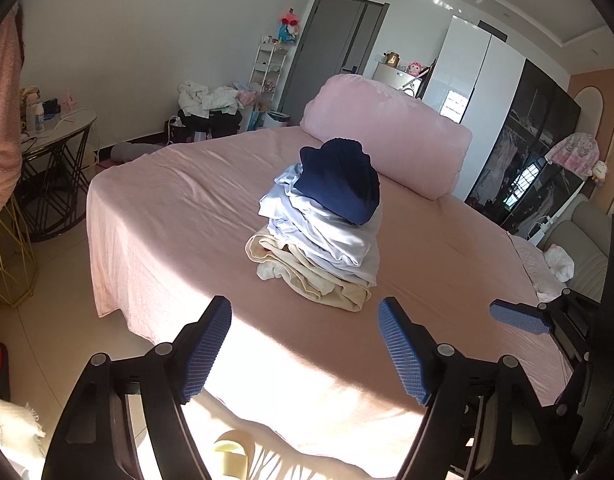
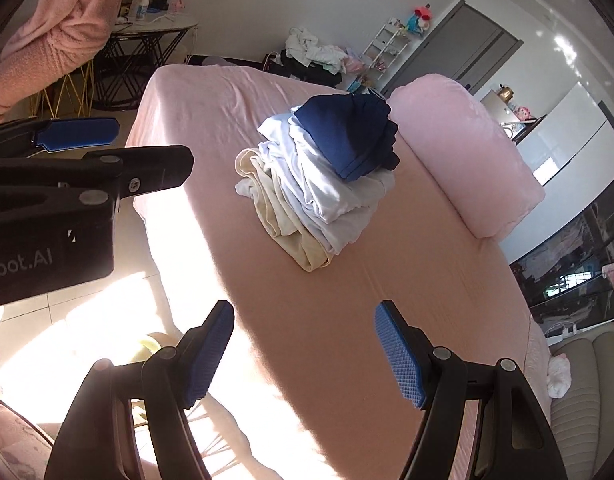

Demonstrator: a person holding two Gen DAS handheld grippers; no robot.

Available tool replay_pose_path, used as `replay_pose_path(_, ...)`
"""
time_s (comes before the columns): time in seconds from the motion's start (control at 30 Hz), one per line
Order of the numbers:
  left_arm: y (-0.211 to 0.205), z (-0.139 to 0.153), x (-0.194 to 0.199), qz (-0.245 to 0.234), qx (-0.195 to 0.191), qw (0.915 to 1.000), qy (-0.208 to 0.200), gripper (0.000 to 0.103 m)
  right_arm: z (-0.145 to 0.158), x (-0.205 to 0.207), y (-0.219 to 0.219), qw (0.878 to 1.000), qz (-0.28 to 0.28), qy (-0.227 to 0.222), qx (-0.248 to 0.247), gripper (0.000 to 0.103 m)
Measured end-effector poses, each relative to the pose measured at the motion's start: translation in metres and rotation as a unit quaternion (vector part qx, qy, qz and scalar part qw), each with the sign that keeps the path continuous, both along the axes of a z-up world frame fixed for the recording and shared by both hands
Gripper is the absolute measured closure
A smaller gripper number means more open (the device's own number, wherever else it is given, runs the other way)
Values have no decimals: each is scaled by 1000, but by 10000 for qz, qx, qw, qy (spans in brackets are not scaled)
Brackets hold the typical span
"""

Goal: Fold clothes

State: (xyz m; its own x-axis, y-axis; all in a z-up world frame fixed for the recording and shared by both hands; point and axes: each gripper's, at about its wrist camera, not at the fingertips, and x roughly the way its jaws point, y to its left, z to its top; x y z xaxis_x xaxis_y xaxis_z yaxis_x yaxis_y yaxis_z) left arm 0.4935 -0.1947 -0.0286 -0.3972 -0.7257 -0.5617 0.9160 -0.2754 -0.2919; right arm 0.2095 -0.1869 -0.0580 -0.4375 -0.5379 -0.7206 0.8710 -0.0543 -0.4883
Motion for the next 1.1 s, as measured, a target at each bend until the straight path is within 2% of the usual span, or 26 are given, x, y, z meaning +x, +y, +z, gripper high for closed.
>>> replay_pose_path(0.37, 15, -4, 12, 159, -120, 9994, -293, 27, -9, 5, 9, 9994, -48, 236, 236, 30)
replay_pose_path(0.53, 16, -1, 23, 296, -119, 9993, -210, 26, -5, 16, 15, 9993, 198, 297, 115, 30)
replay_pose_path(0.63, 16, 0, 27, 353, -119, 9992, -158, 22, -8, 19, 18, 9989, 272, 337, 170, 30)
replay_pose_path(0.77, 16, -3, 25, 294, -113, 9994, -169, 20, -6, 21, 19, 9977, 272, 612, 125, 30)
replay_pose_path(0.87, 16, -3, 21, 262, -128, 9992, -288, 20, -5, 24, 20, 9970, 381, 662, 86, 30)
replay_pose_path(1.1, 15, -4, 18, 137, -76, 9994, -294, 20, -7, 30, 22, 9959, 534, 720, 102, 30)
